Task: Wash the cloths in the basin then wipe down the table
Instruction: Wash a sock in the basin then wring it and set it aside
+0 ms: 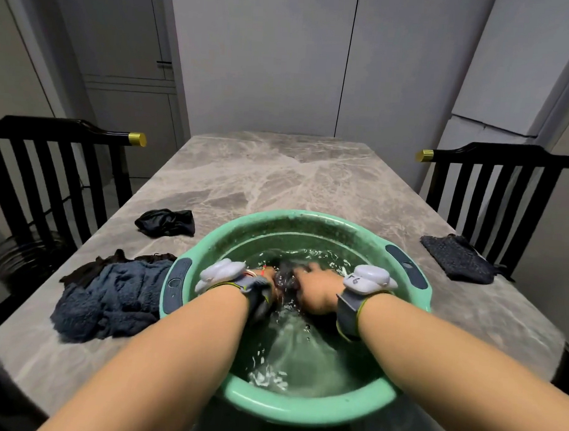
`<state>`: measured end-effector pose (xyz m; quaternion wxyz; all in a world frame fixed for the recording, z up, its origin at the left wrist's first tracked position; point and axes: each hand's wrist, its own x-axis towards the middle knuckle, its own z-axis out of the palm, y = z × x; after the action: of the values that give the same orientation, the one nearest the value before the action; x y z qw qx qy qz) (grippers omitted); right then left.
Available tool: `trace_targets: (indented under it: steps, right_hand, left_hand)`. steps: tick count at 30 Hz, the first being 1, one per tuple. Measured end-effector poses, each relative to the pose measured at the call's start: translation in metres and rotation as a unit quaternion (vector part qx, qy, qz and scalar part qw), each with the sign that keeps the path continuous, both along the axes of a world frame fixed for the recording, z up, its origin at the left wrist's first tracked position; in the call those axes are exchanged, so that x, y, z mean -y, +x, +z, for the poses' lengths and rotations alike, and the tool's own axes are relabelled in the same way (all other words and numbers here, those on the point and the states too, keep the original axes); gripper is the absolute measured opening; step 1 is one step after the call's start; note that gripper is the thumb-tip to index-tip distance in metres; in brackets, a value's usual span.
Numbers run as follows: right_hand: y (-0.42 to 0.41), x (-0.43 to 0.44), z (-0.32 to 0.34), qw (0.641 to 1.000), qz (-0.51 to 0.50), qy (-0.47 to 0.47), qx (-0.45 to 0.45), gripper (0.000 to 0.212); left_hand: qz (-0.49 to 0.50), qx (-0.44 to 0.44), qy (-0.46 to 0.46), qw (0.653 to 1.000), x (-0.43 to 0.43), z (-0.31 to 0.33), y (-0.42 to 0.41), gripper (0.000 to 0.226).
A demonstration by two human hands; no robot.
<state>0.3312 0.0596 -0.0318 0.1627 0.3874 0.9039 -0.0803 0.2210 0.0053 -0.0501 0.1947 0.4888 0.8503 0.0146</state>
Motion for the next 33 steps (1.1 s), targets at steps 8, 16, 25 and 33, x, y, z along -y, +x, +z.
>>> trace_targets:
  steps: [8, 16, 25, 33]
  right_hand:
    - [-0.013, -0.014, 0.041, 0.708, -0.189, -0.309, -0.607, 0.022]
    - [-0.017, 0.019, 0.031, 0.841, -0.055, -0.038, -0.537, 0.019]
    - [-0.009, -0.003, 0.033, 0.900, -0.101, -0.062, -0.418, 0.040]
    - [0.008, -0.006, 0.018, 0.985, 0.018, 0.109, -0.130, 0.054]
  left_hand:
    - [0.206, 0.577, 0.209, 0.763, -0.003, 0.062, 0.007, 0.035]
    - [0.204, 0.474, 0.264, 0.815, -0.021, 0.042, -0.010, 0.053]
    - [0.081, 0.188, 0.184, 0.961, -0.013, 0.054, 0.003, 0.045]
    - [-0.010, -0.024, 0.089, 0.996, 0.001, 0.018, 0.003, 0.034]
